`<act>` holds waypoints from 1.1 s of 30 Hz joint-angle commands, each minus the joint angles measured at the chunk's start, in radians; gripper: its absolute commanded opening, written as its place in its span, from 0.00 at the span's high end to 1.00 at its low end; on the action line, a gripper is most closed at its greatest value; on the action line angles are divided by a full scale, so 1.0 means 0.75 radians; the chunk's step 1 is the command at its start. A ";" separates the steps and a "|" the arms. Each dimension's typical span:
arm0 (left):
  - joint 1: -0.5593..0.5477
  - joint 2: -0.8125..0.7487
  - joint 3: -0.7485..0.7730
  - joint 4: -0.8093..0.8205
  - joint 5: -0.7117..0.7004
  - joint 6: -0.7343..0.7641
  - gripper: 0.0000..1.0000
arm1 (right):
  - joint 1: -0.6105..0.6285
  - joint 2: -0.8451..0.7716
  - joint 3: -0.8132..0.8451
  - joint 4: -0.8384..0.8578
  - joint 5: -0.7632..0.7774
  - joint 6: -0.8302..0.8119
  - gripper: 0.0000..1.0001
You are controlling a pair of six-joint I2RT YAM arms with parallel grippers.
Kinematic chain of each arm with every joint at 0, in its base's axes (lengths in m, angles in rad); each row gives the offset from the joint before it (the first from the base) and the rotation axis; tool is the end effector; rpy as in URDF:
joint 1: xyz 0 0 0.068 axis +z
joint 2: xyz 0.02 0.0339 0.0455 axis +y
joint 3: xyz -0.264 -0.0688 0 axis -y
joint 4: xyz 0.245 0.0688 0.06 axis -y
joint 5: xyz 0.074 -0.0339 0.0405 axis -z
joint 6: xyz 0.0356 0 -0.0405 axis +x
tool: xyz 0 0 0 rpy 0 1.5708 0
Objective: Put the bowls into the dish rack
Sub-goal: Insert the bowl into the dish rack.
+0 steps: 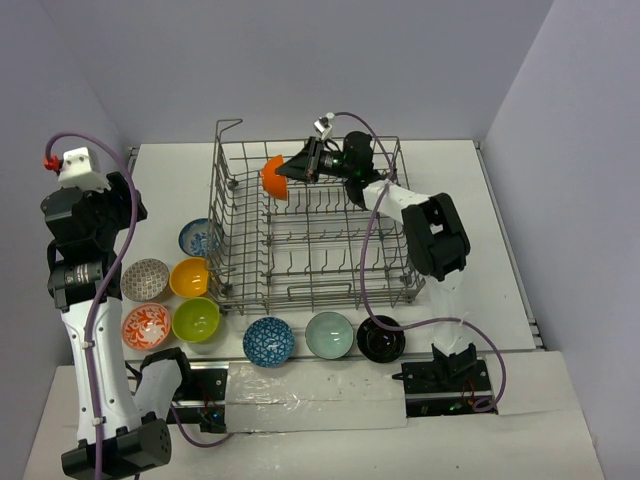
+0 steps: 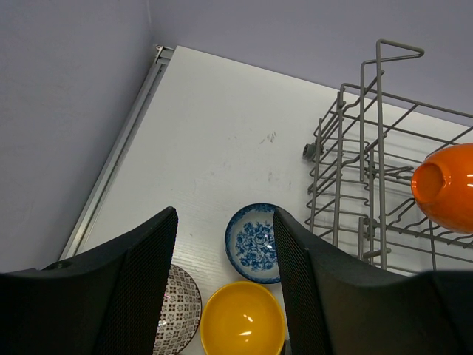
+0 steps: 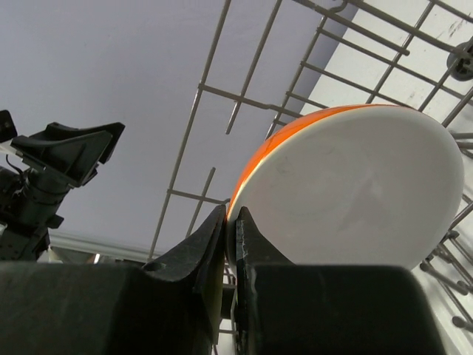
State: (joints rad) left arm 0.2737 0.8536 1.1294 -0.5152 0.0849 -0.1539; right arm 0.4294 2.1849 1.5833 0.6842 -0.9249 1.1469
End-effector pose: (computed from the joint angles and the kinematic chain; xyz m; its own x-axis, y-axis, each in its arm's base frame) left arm 0.1666 0.0436 0.4110 -0.1965 -0.2138 -0.9569 -0.2228 0.9602 -0.1688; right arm 0.4457 0.2353 0.2479 -0.8571 0.2110 -0.4700 -0.4691 0.0575 0.8813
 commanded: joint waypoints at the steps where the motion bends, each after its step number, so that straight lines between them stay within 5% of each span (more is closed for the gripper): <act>1: 0.009 0.001 0.018 0.047 0.034 -0.022 0.40 | -0.002 0.036 0.090 0.047 -0.014 0.001 1.00; 33: 0.022 -0.009 0.008 0.045 0.073 -0.018 0.40 | -0.039 0.044 0.022 0.012 -0.023 -0.091 1.00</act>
State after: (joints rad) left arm 0.2832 0.8616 1.1294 -0.5152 0.1177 -0.1551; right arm 0.4034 2.2448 1.6260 0.6884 -0.9253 1.1179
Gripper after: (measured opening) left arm 0.601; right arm 0.138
